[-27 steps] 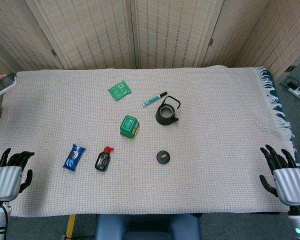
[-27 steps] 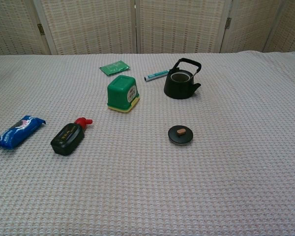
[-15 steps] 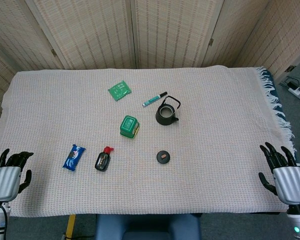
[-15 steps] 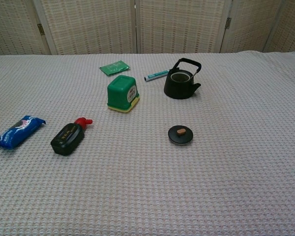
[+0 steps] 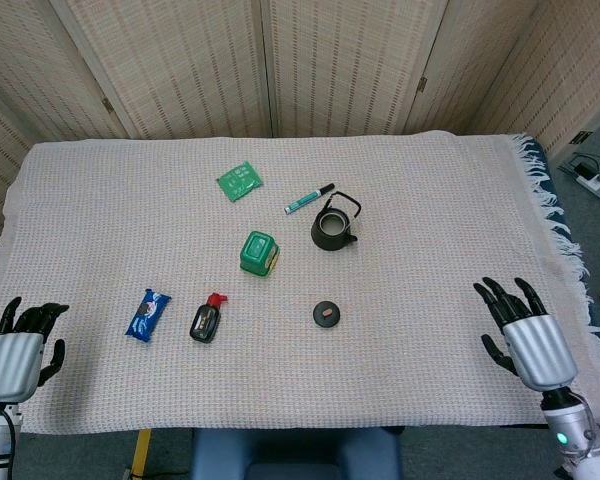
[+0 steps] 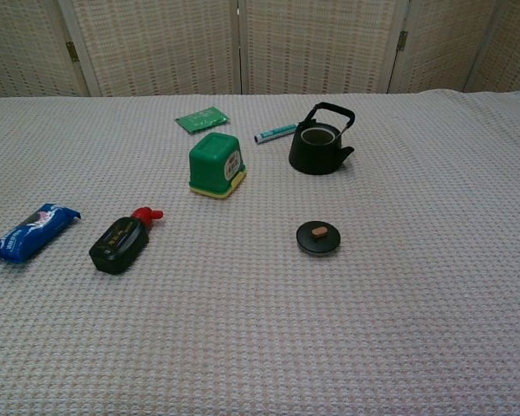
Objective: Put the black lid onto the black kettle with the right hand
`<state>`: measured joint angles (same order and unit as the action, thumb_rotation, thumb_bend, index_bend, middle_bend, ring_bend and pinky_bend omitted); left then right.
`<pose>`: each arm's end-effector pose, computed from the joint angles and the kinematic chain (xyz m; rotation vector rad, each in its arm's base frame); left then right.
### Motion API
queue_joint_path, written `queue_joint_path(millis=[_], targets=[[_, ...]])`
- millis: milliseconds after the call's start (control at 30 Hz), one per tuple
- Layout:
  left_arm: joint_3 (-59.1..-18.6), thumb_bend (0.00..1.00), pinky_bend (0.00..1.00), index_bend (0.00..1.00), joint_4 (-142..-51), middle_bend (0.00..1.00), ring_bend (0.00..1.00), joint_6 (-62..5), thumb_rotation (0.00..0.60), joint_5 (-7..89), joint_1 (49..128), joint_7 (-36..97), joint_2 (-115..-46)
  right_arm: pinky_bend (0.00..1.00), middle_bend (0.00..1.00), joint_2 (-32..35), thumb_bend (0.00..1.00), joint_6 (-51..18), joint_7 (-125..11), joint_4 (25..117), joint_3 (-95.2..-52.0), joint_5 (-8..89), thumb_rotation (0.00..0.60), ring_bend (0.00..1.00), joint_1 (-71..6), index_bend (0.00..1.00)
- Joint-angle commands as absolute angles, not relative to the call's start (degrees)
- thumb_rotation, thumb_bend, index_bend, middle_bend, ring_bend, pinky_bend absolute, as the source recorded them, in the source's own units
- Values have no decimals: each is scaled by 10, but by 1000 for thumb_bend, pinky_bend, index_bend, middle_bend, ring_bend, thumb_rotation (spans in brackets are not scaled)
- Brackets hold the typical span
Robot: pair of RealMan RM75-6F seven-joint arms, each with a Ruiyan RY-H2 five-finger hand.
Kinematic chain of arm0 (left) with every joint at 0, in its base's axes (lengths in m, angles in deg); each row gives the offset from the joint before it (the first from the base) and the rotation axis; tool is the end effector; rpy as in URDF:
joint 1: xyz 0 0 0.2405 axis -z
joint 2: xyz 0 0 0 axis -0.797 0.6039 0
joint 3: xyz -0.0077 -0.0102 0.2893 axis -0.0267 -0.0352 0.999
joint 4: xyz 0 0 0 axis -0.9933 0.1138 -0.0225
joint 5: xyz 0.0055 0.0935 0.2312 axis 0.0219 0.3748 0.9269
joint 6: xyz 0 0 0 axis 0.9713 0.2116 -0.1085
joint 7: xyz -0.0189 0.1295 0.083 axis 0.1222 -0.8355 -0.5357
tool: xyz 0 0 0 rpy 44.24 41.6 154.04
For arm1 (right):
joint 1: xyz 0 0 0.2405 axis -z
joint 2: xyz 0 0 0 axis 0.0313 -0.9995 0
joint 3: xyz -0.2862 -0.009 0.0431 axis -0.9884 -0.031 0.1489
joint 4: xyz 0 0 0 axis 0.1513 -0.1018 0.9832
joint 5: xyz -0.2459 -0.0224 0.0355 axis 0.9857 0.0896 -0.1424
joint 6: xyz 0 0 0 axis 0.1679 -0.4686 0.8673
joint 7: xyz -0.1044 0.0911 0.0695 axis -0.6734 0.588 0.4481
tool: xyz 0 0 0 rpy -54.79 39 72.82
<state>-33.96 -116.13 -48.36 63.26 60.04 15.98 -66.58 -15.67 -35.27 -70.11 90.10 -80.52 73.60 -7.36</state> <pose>-0.3456 0.2132 0.1083 -1.4330 -0.7660 -0.7786 -0.3097 -0.2205 0.1110 1.6284 -0.6613 0.9235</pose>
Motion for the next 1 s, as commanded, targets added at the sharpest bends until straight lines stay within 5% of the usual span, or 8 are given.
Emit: queue_joint_path(millis=[33, 167, 267, 600, 1000], targets=[[-339, 522, 48, 205, -1162, 183, 187, -485, 600, 634, 600, 160, -666, 503, 198, -153, 385, -298, -726, 929, -790, 738, 600, 508, -116, 110], [-339, 523, 47, 205, -1163, 183, 187, -487, 600, 635, 599, 159, -665, 749, 196, -139, 384, -223, -757, 957, -778, 717, 600, 694, -165, 110], [-338, 523, 47, 205, -1164, 183, 187, -487, 600, 635, 598, 158, -664, 825, 191, -127, 385, -157, -772, 977, -770, 689, 600, 765, -204, 110], [-337, 523, 47, 205, -1169, 183, 187, -497, 600, 638, 592, 161, -656, 860, 177, -63, 384, 2, -875, 982, -736, 538, 600, 797, -320, 110], [-336, 523, 47, 205, -1172, 183, 187, -505, 600, 639, 585, 163, -651, 882, 181, 25, 384, 27, -970, 932, -742, 415, 600, 814, -405, 74]])
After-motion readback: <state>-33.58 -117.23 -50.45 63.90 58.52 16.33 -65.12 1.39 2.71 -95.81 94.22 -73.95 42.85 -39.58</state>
